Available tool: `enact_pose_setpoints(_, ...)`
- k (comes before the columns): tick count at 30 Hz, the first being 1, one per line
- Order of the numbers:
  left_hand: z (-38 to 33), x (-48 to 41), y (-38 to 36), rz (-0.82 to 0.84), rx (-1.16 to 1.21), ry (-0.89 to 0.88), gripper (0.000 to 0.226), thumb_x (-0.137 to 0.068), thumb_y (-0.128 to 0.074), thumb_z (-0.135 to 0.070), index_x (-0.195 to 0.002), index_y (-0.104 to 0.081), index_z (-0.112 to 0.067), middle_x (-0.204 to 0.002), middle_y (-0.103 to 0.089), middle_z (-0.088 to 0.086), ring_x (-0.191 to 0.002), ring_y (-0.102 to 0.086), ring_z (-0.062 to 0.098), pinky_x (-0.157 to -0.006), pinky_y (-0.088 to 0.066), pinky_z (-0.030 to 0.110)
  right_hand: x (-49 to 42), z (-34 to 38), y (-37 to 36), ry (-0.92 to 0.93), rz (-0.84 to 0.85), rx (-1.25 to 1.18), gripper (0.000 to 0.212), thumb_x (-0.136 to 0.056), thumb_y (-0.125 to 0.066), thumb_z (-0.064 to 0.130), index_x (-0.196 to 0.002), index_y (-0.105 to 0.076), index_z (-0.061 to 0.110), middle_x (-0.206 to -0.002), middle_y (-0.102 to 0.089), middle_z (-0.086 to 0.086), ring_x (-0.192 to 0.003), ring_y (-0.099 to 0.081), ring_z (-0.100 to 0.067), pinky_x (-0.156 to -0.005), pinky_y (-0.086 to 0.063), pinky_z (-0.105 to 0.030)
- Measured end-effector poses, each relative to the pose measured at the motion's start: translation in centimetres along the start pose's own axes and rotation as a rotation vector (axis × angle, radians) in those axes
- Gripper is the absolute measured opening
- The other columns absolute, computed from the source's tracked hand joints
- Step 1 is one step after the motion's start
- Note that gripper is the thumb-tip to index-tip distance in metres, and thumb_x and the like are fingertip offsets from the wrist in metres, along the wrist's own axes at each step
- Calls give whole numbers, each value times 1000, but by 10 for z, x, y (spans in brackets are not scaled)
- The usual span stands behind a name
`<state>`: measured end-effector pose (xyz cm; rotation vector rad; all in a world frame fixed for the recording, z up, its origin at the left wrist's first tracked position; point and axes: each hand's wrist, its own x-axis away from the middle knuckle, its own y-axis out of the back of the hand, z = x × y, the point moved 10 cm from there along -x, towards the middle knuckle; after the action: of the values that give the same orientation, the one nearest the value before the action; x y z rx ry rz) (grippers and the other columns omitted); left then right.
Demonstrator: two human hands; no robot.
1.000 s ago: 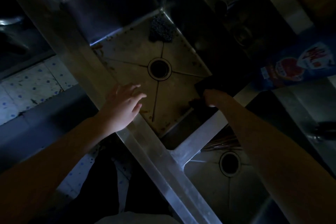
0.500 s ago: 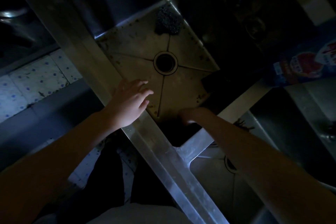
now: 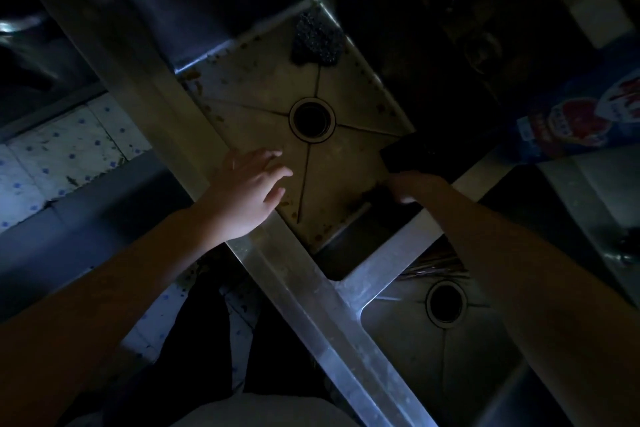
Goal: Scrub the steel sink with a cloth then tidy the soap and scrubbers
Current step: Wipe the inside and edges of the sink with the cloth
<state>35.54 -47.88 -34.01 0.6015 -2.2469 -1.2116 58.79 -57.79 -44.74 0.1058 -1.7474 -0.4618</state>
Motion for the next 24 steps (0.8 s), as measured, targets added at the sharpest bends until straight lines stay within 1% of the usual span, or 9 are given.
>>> enact_pose_setpoints(3,-2,-1,0,-9,-11,-9,30,-91,-51,-25,-120,-56,-19,-140,-43,5,-131,-38,21,-108,-17,49,8,47,-21,125,19,-10,42,-95,-41,1,-138,-41,-1,-138,-47,-20,-122,-52,-32,-99,-46,-37)
enact_pose_setpoints(7,-4,-2,-1,-2,-40,-18,29,-91,-52,-25,-118,-57,-18,-137,-47,7,-128,-42,24,-105,-22,51,11,114,-67,258,153,-6,43,-93,-41,-2,-136,-42,-3,-136,-48,-22,-121,-52,-32,-103,-43,-41)
enact_pose_setpoints(10,-5,-4,0,2,-45,-22,28,-91,-52,-24,-116,-59,-16,-135,-48,8,-126,-44,26,-104,-24,49,16,127,-70,307,164,-28,44,-92,-40,-4,-137,-40,-2,-135,-49,-22,-114,-54,-29,-97,-45,-36)
enact_pose_setpoints(13,-4,-7,2,13,-22,-10,30,-91,-52,-24,-120,-57,-18,-138,-46,7,-129,-42,25,-106,-25,50,15,103,-56,302,125,-9,41,-95,-37,-4,-135,-42,-5,-134,-50,-22,-118,-54,-32,-98,-45,-36)
enact_pose_setpoints(16,-4,-9,1,28,-2,2,31,-92,-50,-24,-122,-56,-18,-140,-43,6,-132,-37,23,-108,-23,51,8,58,-34,208,86,1,33,-95,-39,-3,-125,-51,-10,-128,-55,-23,-107,-58,-28,-86,-47,-32)
enact_pose_setpoints(18,-3,-10,1,25,7,2,31,-92,-51,-23,-122,-56,-17,-140,-43,6,-132,-37,23,-109,-22,51,4,21,-11,133,49,29,37,-95,-40,-2,-131,-46,-9,-131,-52,-22,-113,-56,-31,-91,-48,-33)
enact_pose_setpoints(20,-4,-12,2,18,-3,2,30,-92,-51,-22,-121,-57,-16,-139,-44,7,-131,-38,24,-108,-23,50,3,-20,15,36,-13,14,41,-95,-41,0,-136,-41,-5,-111,-56,-12,-98,-57,-26,-82,-44,-28)
enact_pose_setpoints(22,-3,-14,2,16,-3,10,30,-92,-52,-22,-120,-58,-16,-139,-45,7,-130,-40,25,-107,-23,49,6,-58,38,-68,-50,0,41,-96,-41,-1,-136,-40,-5,-89,-45,-5,-87,-49,-21,-79,-40,-27)
enact_pose_setpoints(24,-3,-15,1,25,2,16,29,-92,-51,-22,-120,-57,-17,-139,-45,7,-130,-40,25,-107,-23,50,10,-89,53,-158,-69,-10,37,-97,-40,0,-134,-43,-5,-94,-52,-12,-92,-53,-22,-87,-43,-28)
